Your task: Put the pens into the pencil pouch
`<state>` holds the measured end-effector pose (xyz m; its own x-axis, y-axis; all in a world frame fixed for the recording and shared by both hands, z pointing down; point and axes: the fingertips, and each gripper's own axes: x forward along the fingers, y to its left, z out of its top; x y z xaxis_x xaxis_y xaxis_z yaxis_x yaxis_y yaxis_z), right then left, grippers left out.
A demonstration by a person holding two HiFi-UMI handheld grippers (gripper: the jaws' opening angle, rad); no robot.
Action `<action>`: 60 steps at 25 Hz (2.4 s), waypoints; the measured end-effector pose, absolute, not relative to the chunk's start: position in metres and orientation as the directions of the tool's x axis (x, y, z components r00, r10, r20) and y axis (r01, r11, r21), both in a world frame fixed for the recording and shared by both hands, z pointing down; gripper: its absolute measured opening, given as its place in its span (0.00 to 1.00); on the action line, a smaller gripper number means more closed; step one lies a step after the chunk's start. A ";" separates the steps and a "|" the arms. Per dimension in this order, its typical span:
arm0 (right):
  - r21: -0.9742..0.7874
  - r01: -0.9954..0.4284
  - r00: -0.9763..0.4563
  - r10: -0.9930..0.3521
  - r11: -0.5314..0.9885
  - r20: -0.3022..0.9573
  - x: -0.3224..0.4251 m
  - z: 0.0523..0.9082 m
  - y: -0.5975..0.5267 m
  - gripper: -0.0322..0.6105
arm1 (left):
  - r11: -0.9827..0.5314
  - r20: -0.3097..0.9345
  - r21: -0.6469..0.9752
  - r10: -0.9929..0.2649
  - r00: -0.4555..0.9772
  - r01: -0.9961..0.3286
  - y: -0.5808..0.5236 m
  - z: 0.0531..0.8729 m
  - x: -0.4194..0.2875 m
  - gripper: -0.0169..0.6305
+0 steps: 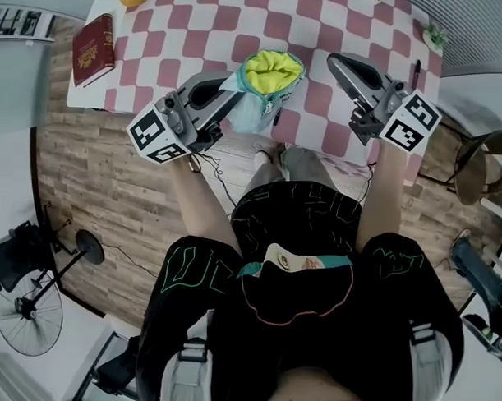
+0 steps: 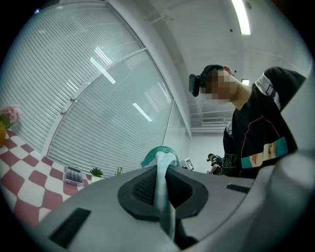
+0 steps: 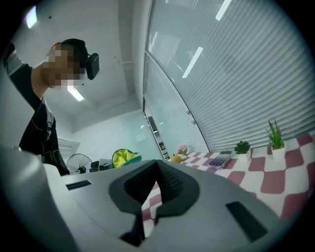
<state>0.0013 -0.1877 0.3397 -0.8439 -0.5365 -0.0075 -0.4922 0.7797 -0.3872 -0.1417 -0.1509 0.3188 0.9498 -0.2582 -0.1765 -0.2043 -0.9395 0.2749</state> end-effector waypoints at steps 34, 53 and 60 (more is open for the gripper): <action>-0.372 -0.896 -0.443 -0.432 0.244 0.785 -0.070 0.544 -0.200 0.25 | -0.889 -0.340 0.419 -0.341 0.876 -0.183 -0.083 0.393 -0.241 0.03; -0.313 -0.939 -0.343 -0.408 0.140 0.846 -0.071 0.570 -0.208 0.13 | -0.888 -0.330 0.425 -0.333 0.883 -0.175 -0.074 0.398 -0.240 0.03; -0.375 -0.908 -0.416 -0.483 0.185 0.770 -0.084 0.544 -0.206 0.12 | -0.887 -0.304 0.412 -0.349 0.886 -0.207 -0.077 0.396 -0.247 0.03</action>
